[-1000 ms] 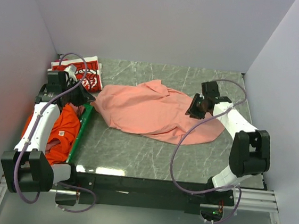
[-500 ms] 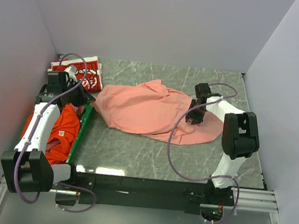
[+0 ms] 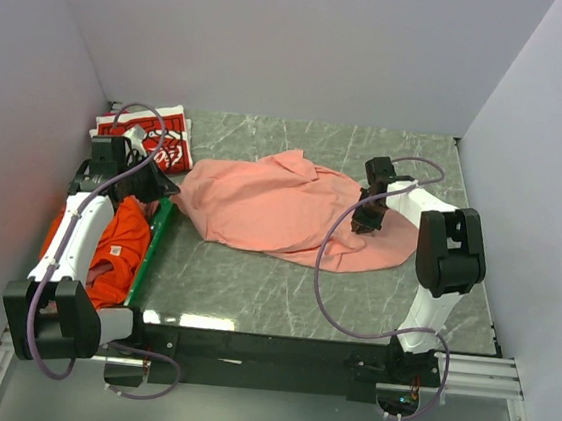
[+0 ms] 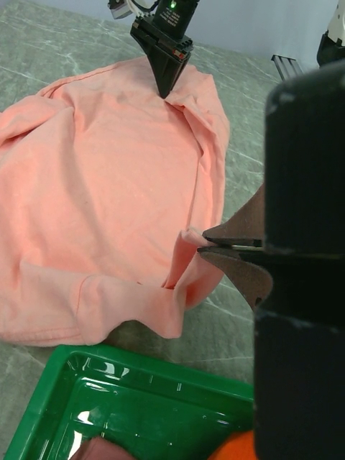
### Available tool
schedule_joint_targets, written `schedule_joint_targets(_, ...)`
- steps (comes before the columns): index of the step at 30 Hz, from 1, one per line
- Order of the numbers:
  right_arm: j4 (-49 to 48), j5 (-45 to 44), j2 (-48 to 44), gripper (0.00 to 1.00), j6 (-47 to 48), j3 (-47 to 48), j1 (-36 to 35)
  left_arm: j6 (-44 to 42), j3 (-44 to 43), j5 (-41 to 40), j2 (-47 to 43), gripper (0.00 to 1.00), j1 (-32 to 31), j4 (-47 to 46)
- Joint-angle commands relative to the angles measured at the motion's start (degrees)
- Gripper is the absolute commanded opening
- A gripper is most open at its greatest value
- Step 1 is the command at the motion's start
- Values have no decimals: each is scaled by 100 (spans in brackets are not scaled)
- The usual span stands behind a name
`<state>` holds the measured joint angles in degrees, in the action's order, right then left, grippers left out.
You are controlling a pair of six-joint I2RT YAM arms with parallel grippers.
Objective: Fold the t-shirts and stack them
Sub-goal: Flatten the tshirt out
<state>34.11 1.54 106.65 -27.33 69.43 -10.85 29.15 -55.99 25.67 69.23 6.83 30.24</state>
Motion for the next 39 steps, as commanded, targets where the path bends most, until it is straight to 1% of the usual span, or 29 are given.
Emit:
schedule_joint_targets(1,8,-75,-126,21,26,150,4,-120,-149,122,55,0,20,-88)
schedule_joint_targets(2,17,-118,-171,19,52,159,13,-111,-141,131,64,0,20,-97)
schedule_joint_targets(3,69,-145,-223,15,61,167,4,-111,-141,131,64,0,20,-115)
schedule_joint_targets(5,113,-145,-381,12,105,220,13,-76,-123,140,64,0,29,-141)
schedule_joint_targets(8,333,-356,-601,6,140,369,13,-32,-123,105,73,0,29,-194)
schedule_joint_targets(9,429,-426,-671,0,158,404,22,-14,-123,87,73,0,20,-203)
schedule_joint_targets(14,755,-471,-1190,0,272,729,118,196,-272,-220,125,0,20,-308)
schedule_joint_targets(16,887,-444,-1400,0,316,861,197,389,-351,-457,169,0,20,-343)
schedule_joint_targets(19,1106,-383,-1611,0,413,1230,355,609,-562,-694,248,1,20,-466)
schedule_joint_targets(25,1326,-277,-1744,0,685,2170,750,627,-1466,-783,766,1,-6,-641)
schedule_joint_targets(27,1353,-172,-1683,0,712,2671,979,636,-1941,-827,1090,1,-41,-695)
schedule_joint_targets(28,1362,-172,-1570,0,712,2864,1041,645,-2316,-836,1214,1,-50,-764)
schedule_joint_targets(29,1379,-172,-1481,0,712,3318,1215,662,-2520,-836,1346,1,-68,-826)
schedule_joint_targets(30,1449,20,-1376,0,712,3601,1278,689,-2731,-827,1643,1,-120,-879)
schedule_joint_targets(31,1493,56,-1140,0,694,3891,1322,724,-3212,-801,1820,1,-164,-932)
schedule_joint_targets(32,1546,92,-1007,0,685,4521,1427,733,-3495,-748,2196,1,-217,-1028)
schedule_joint_targets(33,1642,153,-727,0,677,4875,1463,733,-3803,-722,2400,1,-339,-1037)
schedule_joint_targets(34,1686,188,-577,0,650,5218,1507,724,-4476,-695,2611,1,-410,-1029)
schedule_joint_targets(35,1739,215,-445,0,633,5917,1585,715,-4865,-591,3057,1,-515,-994)
schedule_joint_targets(36,1748,241,-313,0,598,6246,1630,715,-5252,-555,3279,1,-560,-950)
schedule_joint_targets(37,1705,285,-138,0,510,6528,1674,750,-6022,-485,3490,1,-595,-915)
schedule_joint_targets(38,1635,303,-92,0,483,6914,1709,785,-6386,-432,3857,0,-604,-915)
schedule_joint_targets(39,1338,320,-109,0,466,6970,1770,829,-6712,-275,4000,1,-630,-958)
